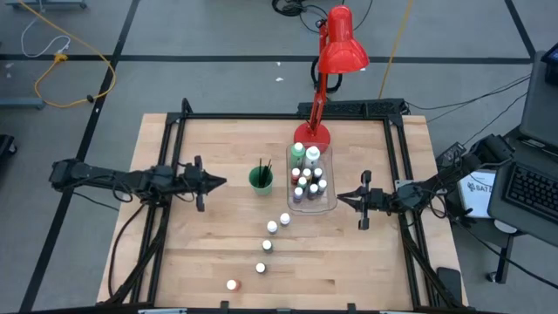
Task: Pick & Place Paint Supplies
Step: Put the right small white paint bottle into the transparent bin
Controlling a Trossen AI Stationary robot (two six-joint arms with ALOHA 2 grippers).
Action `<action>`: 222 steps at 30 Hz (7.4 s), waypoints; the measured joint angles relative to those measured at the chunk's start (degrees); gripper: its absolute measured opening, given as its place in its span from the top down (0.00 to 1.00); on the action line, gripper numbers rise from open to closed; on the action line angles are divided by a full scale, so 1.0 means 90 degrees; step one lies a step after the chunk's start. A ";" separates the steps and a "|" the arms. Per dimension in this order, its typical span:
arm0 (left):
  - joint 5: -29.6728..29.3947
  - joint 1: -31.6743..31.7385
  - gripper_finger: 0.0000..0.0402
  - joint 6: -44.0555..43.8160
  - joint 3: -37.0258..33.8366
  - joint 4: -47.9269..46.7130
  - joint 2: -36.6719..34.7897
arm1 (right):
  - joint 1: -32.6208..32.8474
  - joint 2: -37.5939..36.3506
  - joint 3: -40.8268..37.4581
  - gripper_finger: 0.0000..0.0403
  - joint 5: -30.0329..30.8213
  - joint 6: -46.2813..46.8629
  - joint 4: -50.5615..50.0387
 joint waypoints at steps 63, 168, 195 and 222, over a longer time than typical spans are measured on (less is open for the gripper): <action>0.0469 0.0000 0.98 -0.0123 0.0002 -0.0364 0.0002 | -0.1586 0.5933 0.6444 0.45 -0.3847 0.0013 -0.3367; 0.0508 0.0000 0.97 -0.0131 0.0003 -0.0758 0.0002 | -0.0967 0.5610 0.7798 0.52 -0.2145 0.1176 -0.8144; 0.0503 0.0000 0.98 0.0045 0.0005 -0.0683 0.0002 | -0.0862 0.5620 0.7789 0.52 -0.2173 0.0167 -0.7502; 0.0500 0.0000 0.98 0.0142 0.0005 -0.0838 0.0002 | -0.1429 0.5340 0.6710 0.48 -0.3271 0.0211 -0.5989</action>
